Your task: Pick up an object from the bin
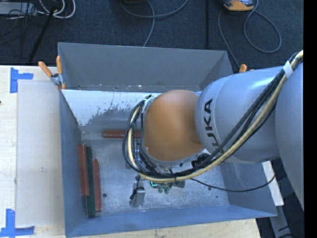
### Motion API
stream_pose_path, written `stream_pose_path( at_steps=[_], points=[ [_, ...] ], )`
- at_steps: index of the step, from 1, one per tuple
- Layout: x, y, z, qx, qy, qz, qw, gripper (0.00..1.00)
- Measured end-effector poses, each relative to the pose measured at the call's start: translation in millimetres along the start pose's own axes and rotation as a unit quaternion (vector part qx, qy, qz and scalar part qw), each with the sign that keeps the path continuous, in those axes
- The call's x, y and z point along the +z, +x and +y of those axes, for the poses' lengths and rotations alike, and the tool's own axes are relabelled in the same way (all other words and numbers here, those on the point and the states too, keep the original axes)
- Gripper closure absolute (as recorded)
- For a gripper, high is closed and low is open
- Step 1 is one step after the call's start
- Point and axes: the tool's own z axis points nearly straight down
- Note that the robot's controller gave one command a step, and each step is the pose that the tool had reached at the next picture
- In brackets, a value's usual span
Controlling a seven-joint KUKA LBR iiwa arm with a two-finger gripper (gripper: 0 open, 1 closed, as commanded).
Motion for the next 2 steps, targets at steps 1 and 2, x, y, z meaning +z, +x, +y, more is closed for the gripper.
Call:
stream_pose_path(
  at_steps=[1, 2],
  points=[
    [102, -0.6, -66, -0.143, -0.001, -0.0084, 0.9897, 0.00],
    [52, -9.8, -123, -0.065, 0.000, -0.0051, 0.9979, 0.00]
  ],
)
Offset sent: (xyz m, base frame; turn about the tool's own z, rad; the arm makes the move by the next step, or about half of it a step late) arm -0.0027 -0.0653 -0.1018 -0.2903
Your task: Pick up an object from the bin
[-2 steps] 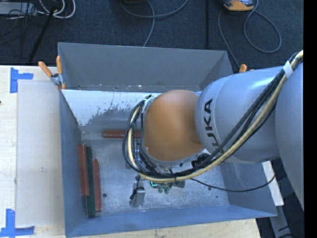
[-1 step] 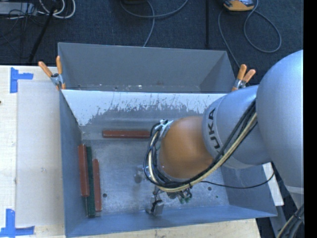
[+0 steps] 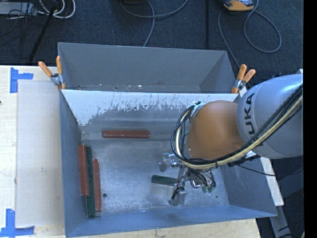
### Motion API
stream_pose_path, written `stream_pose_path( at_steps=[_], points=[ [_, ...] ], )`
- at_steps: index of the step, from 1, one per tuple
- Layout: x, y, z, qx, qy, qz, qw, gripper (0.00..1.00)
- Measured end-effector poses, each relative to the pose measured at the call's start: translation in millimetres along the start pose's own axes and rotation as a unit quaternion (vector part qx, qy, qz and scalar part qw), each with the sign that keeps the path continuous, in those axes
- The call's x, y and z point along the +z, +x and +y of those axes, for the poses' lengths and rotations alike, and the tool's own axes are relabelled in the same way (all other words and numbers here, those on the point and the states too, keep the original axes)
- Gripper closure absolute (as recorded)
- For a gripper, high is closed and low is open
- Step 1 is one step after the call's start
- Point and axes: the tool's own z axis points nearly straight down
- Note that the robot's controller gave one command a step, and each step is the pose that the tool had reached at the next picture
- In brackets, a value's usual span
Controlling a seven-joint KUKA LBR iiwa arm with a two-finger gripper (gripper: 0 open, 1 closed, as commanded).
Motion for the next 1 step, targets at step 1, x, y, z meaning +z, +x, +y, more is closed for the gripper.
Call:
stream_pose_path(
  at_steps=[1],
  points=[
    [53.6, -33.9, -25.1, 0.025, -0.001, 0.0006, 0.9997, 0.00]
  ],
)
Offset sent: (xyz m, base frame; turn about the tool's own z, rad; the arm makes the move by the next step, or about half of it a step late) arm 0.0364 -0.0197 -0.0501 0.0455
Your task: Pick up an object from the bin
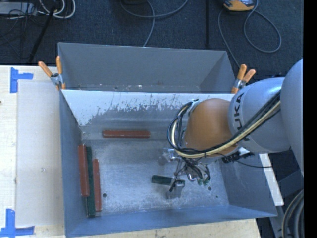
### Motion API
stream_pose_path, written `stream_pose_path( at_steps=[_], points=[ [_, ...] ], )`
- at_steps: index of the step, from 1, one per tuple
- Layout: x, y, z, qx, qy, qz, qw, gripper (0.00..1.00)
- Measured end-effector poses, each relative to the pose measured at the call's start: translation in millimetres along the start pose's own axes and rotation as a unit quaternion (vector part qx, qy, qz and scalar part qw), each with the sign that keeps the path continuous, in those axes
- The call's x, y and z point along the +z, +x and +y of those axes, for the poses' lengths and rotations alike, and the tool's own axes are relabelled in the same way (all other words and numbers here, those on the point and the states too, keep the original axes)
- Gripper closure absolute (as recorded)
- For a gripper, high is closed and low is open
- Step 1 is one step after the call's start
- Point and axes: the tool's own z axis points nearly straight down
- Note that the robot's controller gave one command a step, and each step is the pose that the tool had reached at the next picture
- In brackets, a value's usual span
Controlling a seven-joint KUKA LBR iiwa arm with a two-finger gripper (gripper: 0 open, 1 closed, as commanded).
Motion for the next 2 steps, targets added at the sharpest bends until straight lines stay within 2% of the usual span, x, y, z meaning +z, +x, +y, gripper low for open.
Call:
stream_pose_path(
  at_steps=[1, 2],
  points=[
    [-3, 0.3, 1, 0.000, -0.001, -0.0002, 1.0000, 1.00],
    [-141, -23.6, 11, 0.003, 0.000, -0.0049, 1.0000, 1.00]
  ],
)
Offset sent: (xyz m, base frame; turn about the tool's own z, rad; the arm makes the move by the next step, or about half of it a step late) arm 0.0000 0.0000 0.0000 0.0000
